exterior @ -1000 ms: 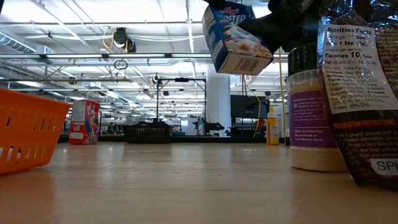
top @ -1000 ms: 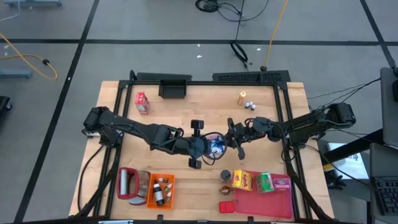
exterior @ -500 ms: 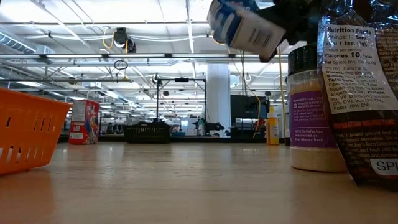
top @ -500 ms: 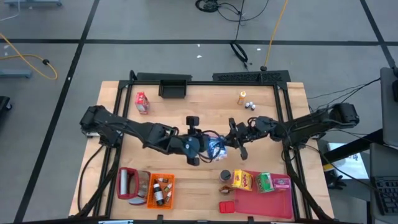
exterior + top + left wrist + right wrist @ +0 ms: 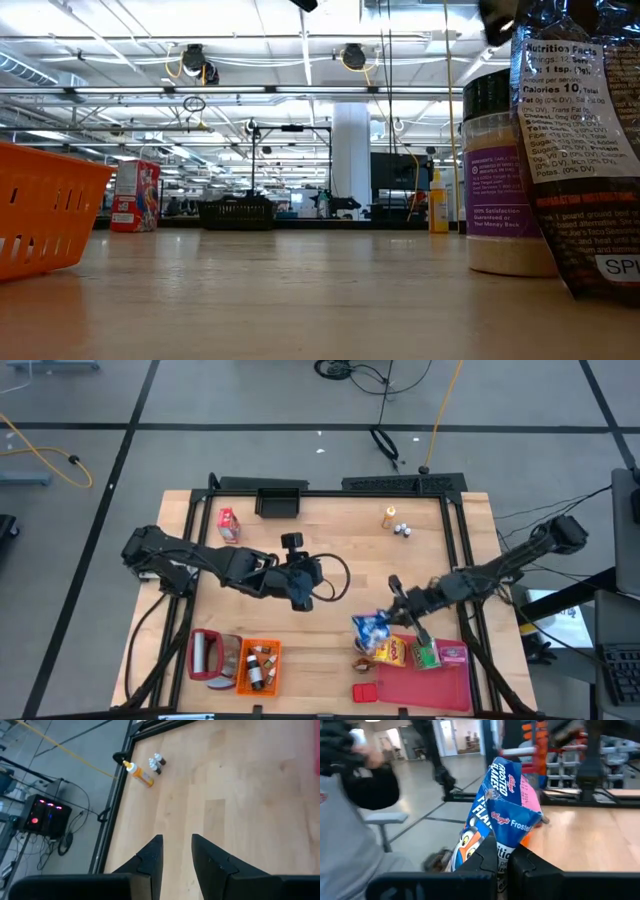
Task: Pick & Place Kitchen Items
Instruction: Put the blue cereal box into the red bin
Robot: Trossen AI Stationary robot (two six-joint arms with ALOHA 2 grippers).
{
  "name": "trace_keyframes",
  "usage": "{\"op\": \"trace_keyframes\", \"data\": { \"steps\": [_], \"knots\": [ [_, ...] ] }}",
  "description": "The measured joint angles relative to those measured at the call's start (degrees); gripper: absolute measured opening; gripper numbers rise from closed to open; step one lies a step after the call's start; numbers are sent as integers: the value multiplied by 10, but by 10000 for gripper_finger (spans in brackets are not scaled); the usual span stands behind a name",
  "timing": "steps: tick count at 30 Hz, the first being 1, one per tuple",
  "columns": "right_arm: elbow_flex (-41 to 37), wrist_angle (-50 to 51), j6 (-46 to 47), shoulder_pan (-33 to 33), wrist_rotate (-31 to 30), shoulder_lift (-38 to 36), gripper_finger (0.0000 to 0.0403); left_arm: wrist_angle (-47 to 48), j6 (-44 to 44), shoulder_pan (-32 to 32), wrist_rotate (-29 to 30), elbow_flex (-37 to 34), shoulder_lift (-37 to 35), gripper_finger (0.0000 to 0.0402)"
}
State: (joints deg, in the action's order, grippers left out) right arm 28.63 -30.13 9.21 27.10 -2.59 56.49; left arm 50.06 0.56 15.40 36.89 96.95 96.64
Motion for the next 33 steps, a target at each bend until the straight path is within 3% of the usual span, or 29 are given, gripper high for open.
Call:
{"op": "trace_keyframes", "data": {
  "steps": [11,18,33],
  "knots": [
    [0,6,1,255,-289,-16,0,-2,-11,1,-4,-1,0,104],
    [0,23,9,378,-433,7,0,-3,-12,0,-5,-1,0,104],
    [0,66,104,566,-601,35,0,-6,-16,0,-9,-1,1,104]
  ]
}}
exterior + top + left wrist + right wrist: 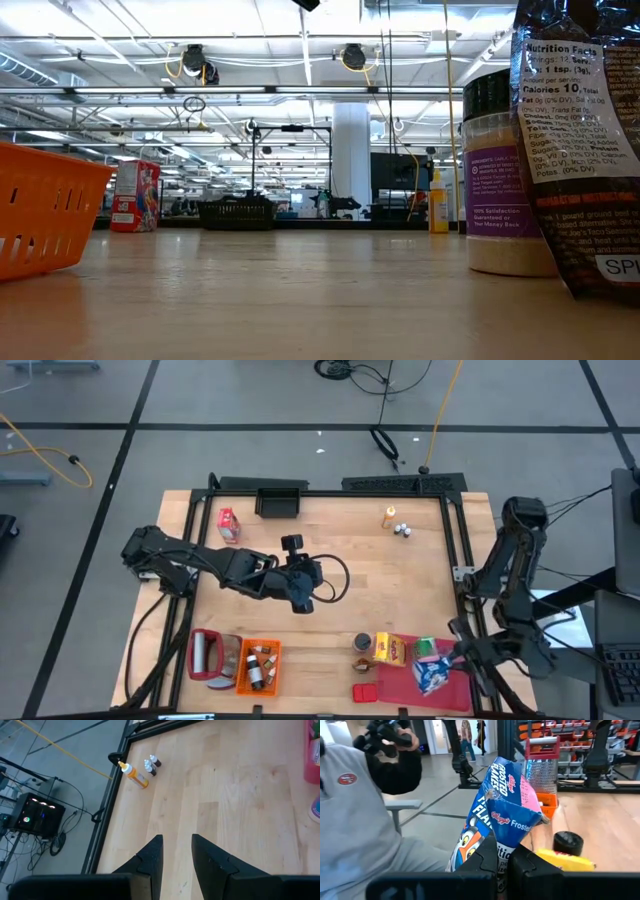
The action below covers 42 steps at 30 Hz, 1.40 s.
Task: Pick & Place Kitchen Items
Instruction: Put the blue cereal box into the red bin
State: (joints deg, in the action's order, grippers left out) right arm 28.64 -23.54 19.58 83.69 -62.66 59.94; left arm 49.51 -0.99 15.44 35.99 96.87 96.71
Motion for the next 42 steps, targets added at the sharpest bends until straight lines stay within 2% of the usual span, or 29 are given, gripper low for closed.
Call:
{"op": "trace_keyframes", "data": {
  "steps": [5,13,23,42],
  "knots": [
    [0,20,33,30,-20,0,0,0,-7,0,0,0,0,104],
    [0,82,117,46,-20,2,0,0,-7,0,0,0,0,104],
    [0,82,137,46,-18,32,2,0,-8,0,0,0,0,104],
    [0,95,164,45,-15,31,123,0,-8,0,0,0,0,104]
  ]
}}
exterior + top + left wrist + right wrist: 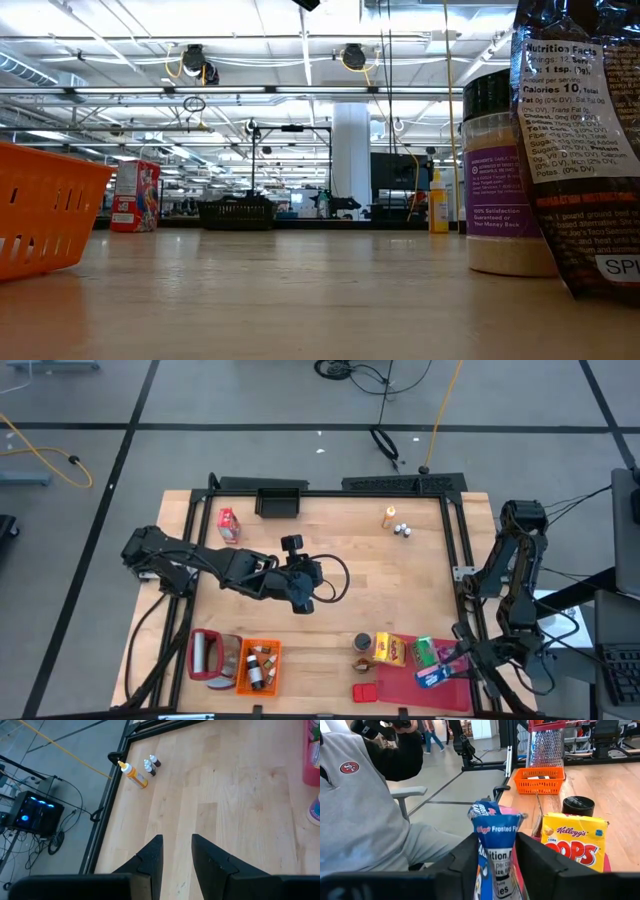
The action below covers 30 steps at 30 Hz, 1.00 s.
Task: Pick & Place Kitchen Items
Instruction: Put the blue cereal box into the red bin
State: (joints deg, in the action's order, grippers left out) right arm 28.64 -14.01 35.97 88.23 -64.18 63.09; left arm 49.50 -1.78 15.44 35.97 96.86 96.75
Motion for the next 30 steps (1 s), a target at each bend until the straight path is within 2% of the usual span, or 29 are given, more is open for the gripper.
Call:
{"op": "trace_keyframes", "data": {
  "steps": [18,24,30],
  "knots": [
    [0,1,-3,0,12,0,128,0,0,0,0,0,0,104],
    [0,1,-9,-19,10,0,129,0,0,0,0,0,0,104],
    [0,1,9,-36,12,-1,152,0,0,0,0,0,0,104]
  ]
}}
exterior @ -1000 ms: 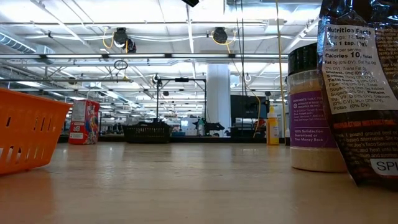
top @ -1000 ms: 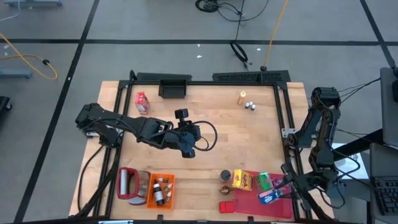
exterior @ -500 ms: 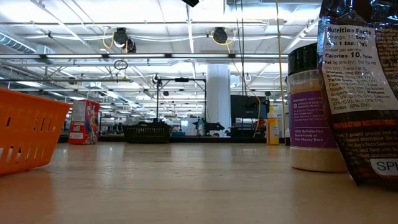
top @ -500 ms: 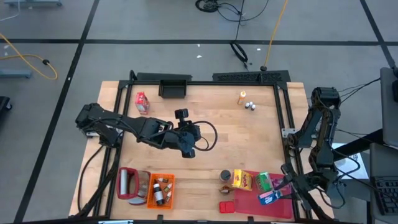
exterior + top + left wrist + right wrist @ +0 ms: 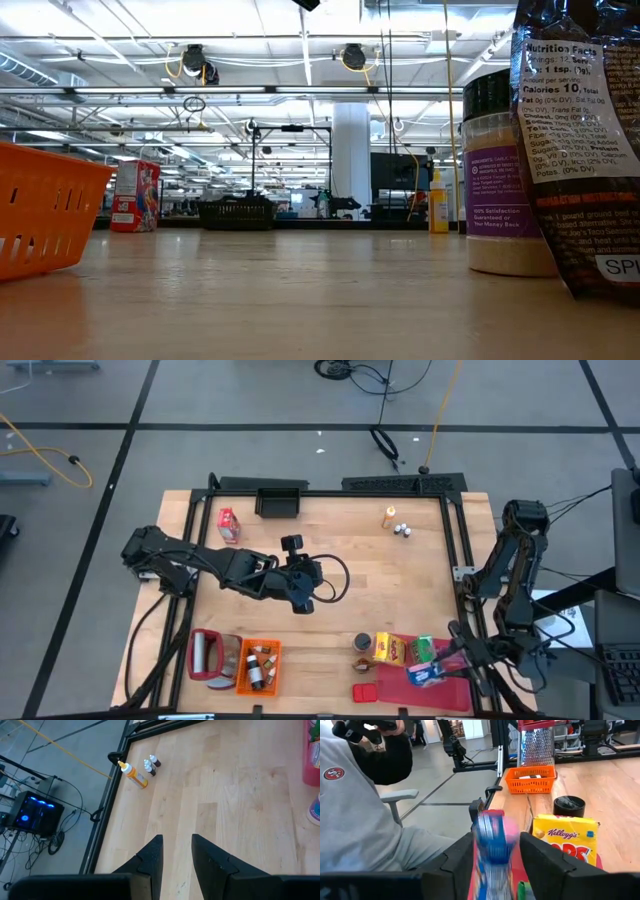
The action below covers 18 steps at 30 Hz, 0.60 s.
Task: Pick & Place Kitchen Items
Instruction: Put the blue cereal box into the red bin, then put the small red food coloring bottle into the orange bin
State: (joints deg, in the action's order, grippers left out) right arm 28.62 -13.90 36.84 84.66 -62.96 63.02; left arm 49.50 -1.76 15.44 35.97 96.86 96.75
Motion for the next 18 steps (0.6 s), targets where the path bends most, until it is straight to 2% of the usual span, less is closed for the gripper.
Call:
{"op": "trace_keyframes", "data": {
  "steps": [6,9,15,18],
  "knots": [
    [0,-3,-7,-5,0,0,179,0,0,0,0,0,0,104],
    [0,-49,-69,-5,-11,0,182,0,0,0,0,0,0,104],
    [0,-228,-327,-6,-129,-18,164,0,2,0,0,0,0,104],
    [0,-278,-405,-31,-214,-38,153,0,1,0,0,0,0,104]
  ]
}}
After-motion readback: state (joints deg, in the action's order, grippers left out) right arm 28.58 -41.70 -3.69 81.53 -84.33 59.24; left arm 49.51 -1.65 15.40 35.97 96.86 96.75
